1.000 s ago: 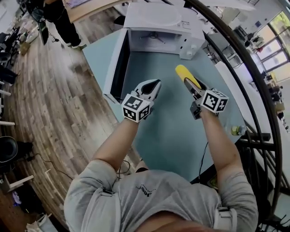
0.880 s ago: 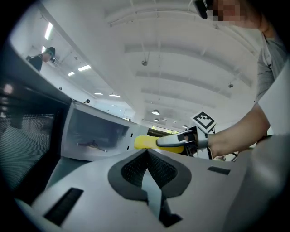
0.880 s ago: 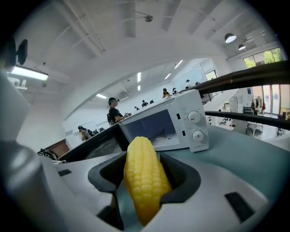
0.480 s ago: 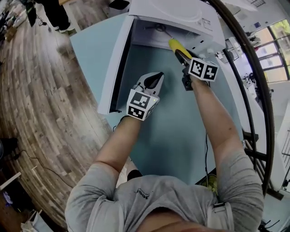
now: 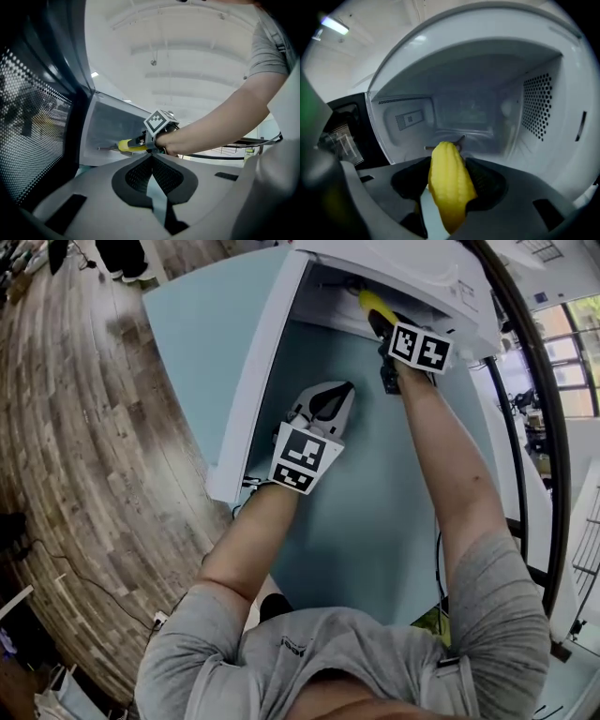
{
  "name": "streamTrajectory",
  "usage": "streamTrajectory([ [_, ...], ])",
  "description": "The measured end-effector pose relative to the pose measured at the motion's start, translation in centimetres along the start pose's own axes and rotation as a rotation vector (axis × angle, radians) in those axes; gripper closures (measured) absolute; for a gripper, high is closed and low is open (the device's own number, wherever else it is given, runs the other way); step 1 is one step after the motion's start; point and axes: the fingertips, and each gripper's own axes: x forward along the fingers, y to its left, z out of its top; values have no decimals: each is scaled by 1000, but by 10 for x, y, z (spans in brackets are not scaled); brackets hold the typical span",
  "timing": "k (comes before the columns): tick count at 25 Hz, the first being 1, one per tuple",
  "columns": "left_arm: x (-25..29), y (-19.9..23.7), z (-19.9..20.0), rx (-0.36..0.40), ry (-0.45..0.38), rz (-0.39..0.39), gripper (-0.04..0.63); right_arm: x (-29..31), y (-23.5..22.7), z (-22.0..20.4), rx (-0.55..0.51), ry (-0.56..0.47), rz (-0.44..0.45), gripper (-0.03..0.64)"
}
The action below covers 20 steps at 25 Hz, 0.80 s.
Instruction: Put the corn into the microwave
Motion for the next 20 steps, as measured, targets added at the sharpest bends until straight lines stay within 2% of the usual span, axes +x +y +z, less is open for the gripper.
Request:
streamTrajectory([
  [5, -1, 4, 1, 19, -1, 14, 577, 22, -5, 3, -25, 7, -55, 380],
  [12, 0, 9, -4, 1, -19, 30, 577, 29, -29, 20, -71, 0, -115, 380],
  [20, -3, 17, -9, -5, -20, 25, 577, 47, -38, 13, -35, 27, -189, 380],
])
